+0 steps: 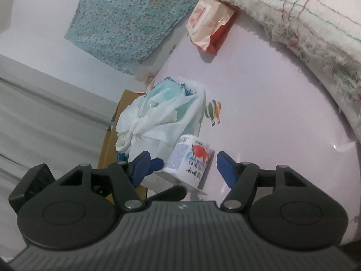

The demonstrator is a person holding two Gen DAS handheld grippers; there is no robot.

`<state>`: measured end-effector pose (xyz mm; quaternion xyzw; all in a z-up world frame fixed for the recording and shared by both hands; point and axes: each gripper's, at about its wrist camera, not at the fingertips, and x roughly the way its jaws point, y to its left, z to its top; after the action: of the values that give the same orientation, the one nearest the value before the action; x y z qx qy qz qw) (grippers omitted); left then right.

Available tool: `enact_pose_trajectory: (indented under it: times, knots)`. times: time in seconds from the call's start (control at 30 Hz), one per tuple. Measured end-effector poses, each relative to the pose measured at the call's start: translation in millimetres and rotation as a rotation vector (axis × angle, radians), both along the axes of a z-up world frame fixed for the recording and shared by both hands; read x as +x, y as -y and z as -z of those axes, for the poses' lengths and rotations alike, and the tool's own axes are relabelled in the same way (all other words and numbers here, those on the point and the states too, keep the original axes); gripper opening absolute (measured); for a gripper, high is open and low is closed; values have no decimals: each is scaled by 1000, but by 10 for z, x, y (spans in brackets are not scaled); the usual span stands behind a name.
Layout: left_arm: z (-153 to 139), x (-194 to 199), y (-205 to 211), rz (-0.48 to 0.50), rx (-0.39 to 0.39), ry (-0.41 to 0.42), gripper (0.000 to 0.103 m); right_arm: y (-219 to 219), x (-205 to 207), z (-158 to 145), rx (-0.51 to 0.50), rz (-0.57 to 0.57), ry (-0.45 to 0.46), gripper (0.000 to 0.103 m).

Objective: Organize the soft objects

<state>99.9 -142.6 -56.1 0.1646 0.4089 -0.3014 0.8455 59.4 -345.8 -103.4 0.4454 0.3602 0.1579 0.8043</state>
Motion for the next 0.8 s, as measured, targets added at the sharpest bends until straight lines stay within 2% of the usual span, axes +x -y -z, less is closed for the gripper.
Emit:
enact_pose_trajectory:
  times: [0.2, 0.3, 0.37, 0.43, 0.57, 0.67, 0.8]
  knots:
    - [18, -54, -134, -2, -11, -27, 72, -53, 2, 30, 22, -15, 29, 57]
    - [93, -25, -129, -18, 14, -39, 62, -117, 8, 24, 9, -21, 43, 52]
    - [154, -2, -114, -33, 40, -47, 47, -163, 15, 32, -5, -22, 46, 49]
    - [208, 29, -107, -46, 57, -56, 40, -202, 32, 48, -11, -27, 46, 45]
    - [242, 78, -118, -69, 27, -82, 34, -285, 75, 82, -4, -49, 35, 40]
    - [202, 98, -144, -96, 10, -97, 29, -322, 72, 39, -19, -48, 21, 40]
    - [72, 95, -181, -93, -33, -115, 29, -313, 65, -66, -23, -45, 11, 41]
